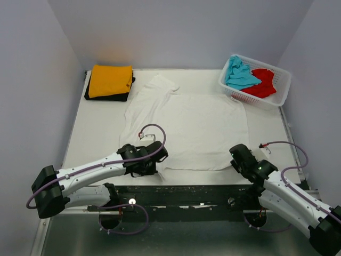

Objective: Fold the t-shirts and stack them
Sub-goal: Fold the flattened tshirt in 1/3 of the way

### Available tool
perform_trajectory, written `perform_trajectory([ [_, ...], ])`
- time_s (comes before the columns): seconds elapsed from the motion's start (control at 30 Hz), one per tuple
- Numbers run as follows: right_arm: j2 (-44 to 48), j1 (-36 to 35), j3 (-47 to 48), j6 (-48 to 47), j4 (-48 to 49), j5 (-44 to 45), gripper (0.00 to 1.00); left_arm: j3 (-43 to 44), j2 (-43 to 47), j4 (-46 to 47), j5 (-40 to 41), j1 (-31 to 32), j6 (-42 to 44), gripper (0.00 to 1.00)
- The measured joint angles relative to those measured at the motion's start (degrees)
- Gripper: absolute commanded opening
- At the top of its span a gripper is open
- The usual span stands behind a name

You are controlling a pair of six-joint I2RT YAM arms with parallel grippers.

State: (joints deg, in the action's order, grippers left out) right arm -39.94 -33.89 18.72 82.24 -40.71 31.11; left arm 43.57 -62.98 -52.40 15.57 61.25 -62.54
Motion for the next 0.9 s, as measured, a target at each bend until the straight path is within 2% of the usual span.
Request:
perform_trajectory([
  [0.2,-1.7,0.0,1.77,-7.39,3.5,0.92,0.01,0.15,-0.02,3.45,-1.27,-5.29,4.07,0.0],
  [0.4,-9.7,0.0,7.65,-14.05,7.93,4.5,0.01,3.19,-1.36,6.19,-1.86,-12.44,8.28,0.0],
  [0.63,-18.4,-0.02,13.73,-20.22,13.57,10.32,0.01,10.49,-8.31,9.18,-1.99,-20.83,13.97,0.0],
  [0.9,-25.31,0.33,17.7,-24.81,19.91,14.99,0.01,17.66,-14.62,11.06,0.55,-26.1,19.87,0.0],
])
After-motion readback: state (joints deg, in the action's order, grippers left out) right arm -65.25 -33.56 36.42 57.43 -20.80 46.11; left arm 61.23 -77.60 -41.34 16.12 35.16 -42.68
